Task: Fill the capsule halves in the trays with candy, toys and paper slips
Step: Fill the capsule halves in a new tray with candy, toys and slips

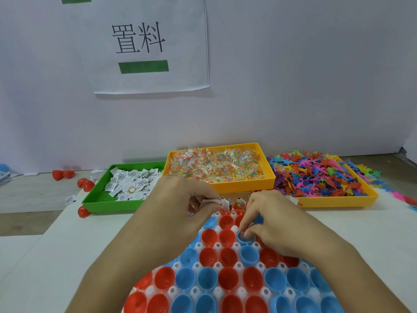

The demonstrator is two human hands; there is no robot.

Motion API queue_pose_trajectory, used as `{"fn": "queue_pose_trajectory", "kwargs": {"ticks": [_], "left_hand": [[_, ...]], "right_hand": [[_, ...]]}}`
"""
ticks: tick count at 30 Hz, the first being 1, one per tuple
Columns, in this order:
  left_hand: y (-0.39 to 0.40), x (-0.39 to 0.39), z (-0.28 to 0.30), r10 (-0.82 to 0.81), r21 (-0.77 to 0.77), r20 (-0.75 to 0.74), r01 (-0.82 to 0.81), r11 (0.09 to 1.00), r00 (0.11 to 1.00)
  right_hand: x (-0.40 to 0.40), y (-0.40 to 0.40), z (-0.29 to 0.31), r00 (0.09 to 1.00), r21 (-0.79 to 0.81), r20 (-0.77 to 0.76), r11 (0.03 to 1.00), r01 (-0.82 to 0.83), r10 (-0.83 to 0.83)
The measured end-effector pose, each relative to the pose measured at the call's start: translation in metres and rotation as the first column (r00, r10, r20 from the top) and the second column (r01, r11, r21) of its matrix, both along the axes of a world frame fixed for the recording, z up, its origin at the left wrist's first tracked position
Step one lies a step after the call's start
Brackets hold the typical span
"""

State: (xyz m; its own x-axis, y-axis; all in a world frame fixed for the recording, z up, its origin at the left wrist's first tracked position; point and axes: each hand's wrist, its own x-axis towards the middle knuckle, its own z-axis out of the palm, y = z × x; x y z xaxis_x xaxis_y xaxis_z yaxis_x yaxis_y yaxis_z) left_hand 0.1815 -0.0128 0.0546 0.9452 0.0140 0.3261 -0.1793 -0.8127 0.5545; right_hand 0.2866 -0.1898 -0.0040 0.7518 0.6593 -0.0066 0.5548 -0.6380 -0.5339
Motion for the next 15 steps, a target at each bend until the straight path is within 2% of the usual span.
{"fn": "queue_pose_trajectory", "kwargs": {"ticks": [4, 9, 15], "left_hand": [[0.0000, -0.0002, 0.0004, -0.002, 0.012, -0.002, 0.003, 1.000, 1.000], [0.0006, 0.0003, -0.0004, -0.007, 0.006, 0.000, 0.007, 1.000, 1.000], [0.0004, 0.0012, -0.0027, -0.019, -0.003, 0.009, 0.020, 1.000, 1.000]], "right_hand": [[-0.0016, 0.0006, -0.0010, 1.000, -0.052, 0.013, 0.999, 0.005, -0.004], [-0.0030, -0.0001, 0.0009, 1.000, -0.040, -0.006, 0.999, -0.017, 0.016], [-0.0008, 0.0001, -0.0007, 0.994, -0.011, 0.105, 1.000, -0.017, 0.018]]}}
